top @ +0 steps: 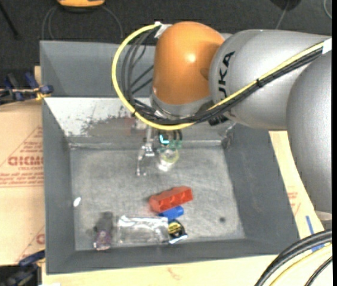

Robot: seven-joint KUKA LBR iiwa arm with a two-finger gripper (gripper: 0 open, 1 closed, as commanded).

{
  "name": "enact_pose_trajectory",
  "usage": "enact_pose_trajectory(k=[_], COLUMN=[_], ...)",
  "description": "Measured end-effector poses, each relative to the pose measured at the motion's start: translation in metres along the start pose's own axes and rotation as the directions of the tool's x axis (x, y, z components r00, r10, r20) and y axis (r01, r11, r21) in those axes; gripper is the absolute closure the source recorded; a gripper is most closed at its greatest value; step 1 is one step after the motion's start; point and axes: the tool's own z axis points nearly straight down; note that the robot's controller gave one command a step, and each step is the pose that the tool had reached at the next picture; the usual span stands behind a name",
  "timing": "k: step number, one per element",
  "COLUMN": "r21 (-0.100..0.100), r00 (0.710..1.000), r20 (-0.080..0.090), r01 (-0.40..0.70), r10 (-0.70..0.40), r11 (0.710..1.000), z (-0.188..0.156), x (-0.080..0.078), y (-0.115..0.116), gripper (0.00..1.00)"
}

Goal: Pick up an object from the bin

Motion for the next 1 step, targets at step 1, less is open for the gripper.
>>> enact_pose_trajectory(k=[1], r21=[0.003], r00=[0.997], r20=[-0.004], r01=[-0.079], r10=[0.079], r11=[0.997], z=[0.0734], x=[0.045], y=[-0.0511], gripper=[0.0])
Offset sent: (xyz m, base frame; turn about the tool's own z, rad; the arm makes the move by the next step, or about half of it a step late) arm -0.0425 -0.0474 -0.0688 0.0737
